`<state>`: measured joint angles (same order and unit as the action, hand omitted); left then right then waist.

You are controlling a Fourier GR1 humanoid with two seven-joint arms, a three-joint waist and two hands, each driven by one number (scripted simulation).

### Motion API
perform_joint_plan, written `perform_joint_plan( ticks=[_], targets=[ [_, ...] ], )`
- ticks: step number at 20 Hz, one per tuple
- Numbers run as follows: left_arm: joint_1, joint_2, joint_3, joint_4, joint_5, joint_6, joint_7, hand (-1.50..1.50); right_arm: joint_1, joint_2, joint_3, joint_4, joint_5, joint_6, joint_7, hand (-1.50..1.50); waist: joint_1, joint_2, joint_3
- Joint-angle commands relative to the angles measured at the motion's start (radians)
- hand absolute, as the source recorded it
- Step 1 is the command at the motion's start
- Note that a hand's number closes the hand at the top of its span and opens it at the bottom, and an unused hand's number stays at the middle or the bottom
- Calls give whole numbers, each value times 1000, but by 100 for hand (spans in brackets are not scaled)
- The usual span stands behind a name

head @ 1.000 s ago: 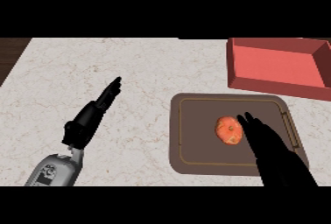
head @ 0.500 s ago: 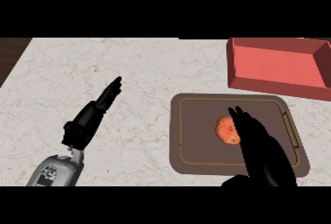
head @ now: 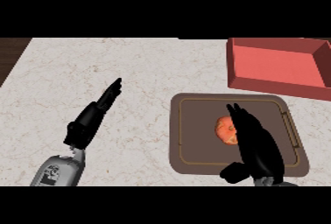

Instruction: Pick the squash from the tray and place it in the cardboard box

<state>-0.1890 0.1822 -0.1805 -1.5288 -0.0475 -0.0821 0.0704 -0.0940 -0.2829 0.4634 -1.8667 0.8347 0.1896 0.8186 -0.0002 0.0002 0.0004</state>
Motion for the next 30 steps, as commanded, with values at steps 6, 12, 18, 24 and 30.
perform_joint_plan(
  ticks=[6, 12, 18, 24, 30],
  targets=[
    [-51, -85, 7, 37, -77, 23, 16, 0, -36, 48, -96, 124, 34, 36, -108, -150, -1, 0, 0],
    [12, -56, 46, 2, -62, -52, -21, 0, -39, 104, -99, 132, 68, 121, -81, -150, 0, 0, 0],
    [-16, -46, 89, -35, -33, -100, 32, 0, 31, 150, -45, 165, 142, 65, -110, -150, 0, -1, 0],
    [-34, -87, 88, 8, -90, -60, 18, 0, 12, 164, -94, 324, 171, 1, -213, -150, 0, 0, 0],
    [-21, -122, 61, 14, -132, -36, 18, 0, -31, 145, -154, 370, 198, 22, -215, -150, -1, 0, 0]
  ],
)
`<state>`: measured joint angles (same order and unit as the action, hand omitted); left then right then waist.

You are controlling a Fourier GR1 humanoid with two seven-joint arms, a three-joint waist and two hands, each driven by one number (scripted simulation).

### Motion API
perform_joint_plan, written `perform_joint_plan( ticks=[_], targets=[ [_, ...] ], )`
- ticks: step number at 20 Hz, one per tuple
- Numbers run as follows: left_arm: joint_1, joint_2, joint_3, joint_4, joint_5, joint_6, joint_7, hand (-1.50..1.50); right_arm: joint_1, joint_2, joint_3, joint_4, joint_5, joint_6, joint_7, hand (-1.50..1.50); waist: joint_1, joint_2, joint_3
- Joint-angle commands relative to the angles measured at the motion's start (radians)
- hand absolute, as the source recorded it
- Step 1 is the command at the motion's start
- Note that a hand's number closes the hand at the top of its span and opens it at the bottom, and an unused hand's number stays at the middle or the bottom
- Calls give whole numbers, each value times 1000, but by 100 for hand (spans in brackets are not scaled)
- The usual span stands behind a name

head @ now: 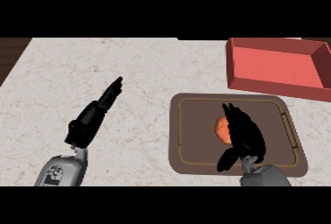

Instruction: Pick the squash from the tray and place it in the cardboard box

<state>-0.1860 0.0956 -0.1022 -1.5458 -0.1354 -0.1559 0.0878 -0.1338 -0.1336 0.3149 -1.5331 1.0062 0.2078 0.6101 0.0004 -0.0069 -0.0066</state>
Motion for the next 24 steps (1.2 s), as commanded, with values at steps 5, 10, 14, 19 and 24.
perform_joint_plan(
  ticks=[5, 10, 14, 19, 24],
  targets=[
    [9, -23, -7, 5, -10, -13, -24, 0, 44, -10, 1, 58, 27, -7, -71, 150, 0, 6, 7],
    [4, -12, 29, 13, -6, -11, -22, 0, -1, -12, 1, 67, 62, -2, -88, 150, 0, 7, 7],
    [-26, 10, 31, 1, 15, -57, 11, 0, -67, -116, -79, 161, 14, -46, -280, 150, 6, 9, 7],
    [-36, -11, 36, -7, -6, -16, 13, 0, -96, -272, -135, 206, -51, -62, -577, 150, 4, 10, 7],
    [-23, -41, 3, -8, -28, -3, 36, 0, -118, -288, -194, 231, -2, -202, -633, 150, 2, 7, 7]
  ],
)
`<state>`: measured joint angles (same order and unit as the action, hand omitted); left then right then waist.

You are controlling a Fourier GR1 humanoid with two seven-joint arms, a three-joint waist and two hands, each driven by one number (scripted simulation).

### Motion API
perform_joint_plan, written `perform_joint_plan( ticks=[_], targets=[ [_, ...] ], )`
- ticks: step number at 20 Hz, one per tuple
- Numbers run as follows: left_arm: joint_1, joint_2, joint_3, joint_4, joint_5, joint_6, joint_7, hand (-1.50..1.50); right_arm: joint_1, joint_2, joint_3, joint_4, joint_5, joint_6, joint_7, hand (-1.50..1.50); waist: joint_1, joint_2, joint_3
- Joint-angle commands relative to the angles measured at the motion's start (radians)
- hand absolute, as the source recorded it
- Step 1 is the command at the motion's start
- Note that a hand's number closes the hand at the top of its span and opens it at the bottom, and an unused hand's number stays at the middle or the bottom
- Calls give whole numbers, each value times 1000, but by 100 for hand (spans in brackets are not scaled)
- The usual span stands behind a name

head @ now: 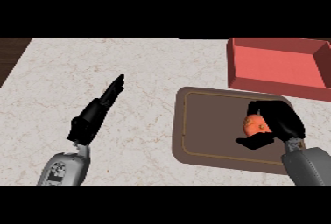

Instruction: Pick the squash from the tray and place it in the cardboard box

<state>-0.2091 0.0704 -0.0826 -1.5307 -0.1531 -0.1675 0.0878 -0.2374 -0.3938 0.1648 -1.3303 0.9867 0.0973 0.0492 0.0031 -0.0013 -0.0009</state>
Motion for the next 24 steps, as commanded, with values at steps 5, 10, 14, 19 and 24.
perform_joint_plan(
  ticks=[5, 10, 14, 19, 24],
  targets=[
    [9, -10, -7, 3, -11, 3, 1, 0, -18, -72, -78, -252, 9, 19, 33, 150, -14, -2, 0],
    [9, 31, 27, -41, 13, -33, 27, 0, 119, -100, -146, -512, -85, 92, 20, 150, -15, -3, 1],
    [35, 12, 14, -39, 4, -18, -1, 0, 86, -99, -222, -723, -243, 230, 77, 150, -23, -6, 0],
    [23, 45, 61, -29, 48, -55, 1, 0, 43, -86, -373, -856, -349, 283, 212, 150, -17, -3, 0],
    [62, -12, -5, 3, -27, -5, -59, 0, -6, -102, -478, -857, -421, 357, 321, 150, -9, -1, 0]
  ],
)
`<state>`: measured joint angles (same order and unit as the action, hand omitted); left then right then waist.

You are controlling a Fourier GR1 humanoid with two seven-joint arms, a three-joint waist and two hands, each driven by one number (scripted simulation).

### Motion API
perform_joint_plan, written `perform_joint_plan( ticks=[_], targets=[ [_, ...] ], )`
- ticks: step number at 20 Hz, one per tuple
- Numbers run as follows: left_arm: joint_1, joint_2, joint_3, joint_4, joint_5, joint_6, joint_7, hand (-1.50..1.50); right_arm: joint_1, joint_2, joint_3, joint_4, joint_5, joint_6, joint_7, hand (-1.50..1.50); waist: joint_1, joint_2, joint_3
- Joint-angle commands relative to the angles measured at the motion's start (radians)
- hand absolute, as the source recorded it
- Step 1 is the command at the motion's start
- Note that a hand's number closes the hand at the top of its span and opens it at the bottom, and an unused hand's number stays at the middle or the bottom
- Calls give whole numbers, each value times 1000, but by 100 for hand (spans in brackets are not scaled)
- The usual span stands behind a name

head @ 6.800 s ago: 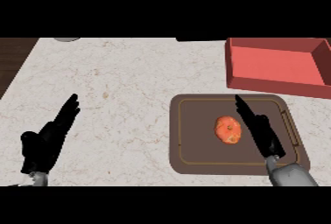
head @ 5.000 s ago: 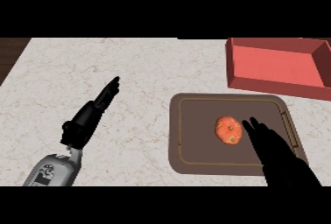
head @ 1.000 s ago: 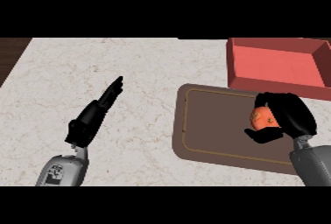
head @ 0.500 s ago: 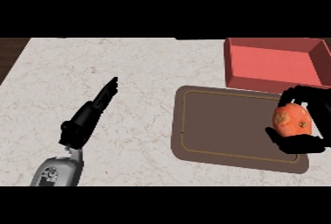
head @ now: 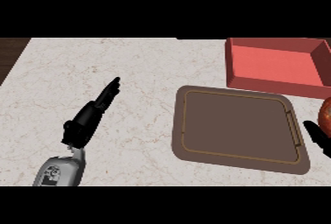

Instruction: Pick the squash from the tray and place it in the cardboard box

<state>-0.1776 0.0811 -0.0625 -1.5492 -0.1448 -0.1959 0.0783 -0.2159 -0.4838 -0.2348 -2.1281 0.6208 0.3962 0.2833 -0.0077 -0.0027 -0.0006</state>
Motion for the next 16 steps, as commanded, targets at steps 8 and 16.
perform_joint_plan(
  ticks=[8, 16],
  targets=[
    [-67, 6, 26, 1, 9, -18, 68, 0, -265, -35, -48, 228, 19, -11, 107, 150, 12, 3, 0],
    [7, -26, -17, -22, -24, 4, 1, 0, -459, -49, -30, 594, 56, -127, 3, 150, 22, 5, 0]
  ],
)
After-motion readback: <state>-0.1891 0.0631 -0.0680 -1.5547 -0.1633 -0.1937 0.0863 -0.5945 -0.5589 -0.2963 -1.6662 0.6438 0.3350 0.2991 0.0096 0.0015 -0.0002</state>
